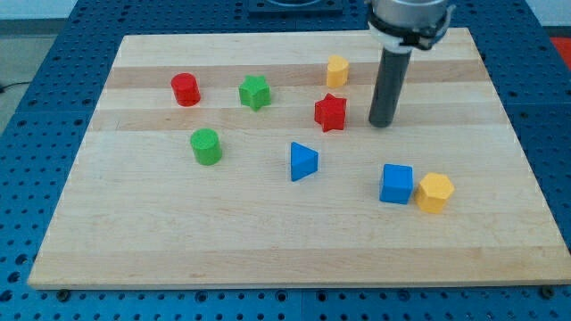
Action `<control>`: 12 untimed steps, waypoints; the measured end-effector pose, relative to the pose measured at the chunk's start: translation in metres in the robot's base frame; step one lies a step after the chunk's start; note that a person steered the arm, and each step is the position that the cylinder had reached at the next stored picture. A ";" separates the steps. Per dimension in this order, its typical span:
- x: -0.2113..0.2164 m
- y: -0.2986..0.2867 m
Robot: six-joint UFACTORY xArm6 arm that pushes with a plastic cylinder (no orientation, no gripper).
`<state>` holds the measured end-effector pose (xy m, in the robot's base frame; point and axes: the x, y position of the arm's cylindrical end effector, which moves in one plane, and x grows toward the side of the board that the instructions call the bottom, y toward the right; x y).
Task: Push the red star into the cube
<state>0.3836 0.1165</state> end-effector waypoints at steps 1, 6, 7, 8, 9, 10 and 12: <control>-0.034 -0.002; 0.009 -0.060; -0.021 -0.060; -0.028 -0.051; 0.015 -0.017; 0.054 -0.014; 0.072 0.002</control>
<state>0.4556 0.1188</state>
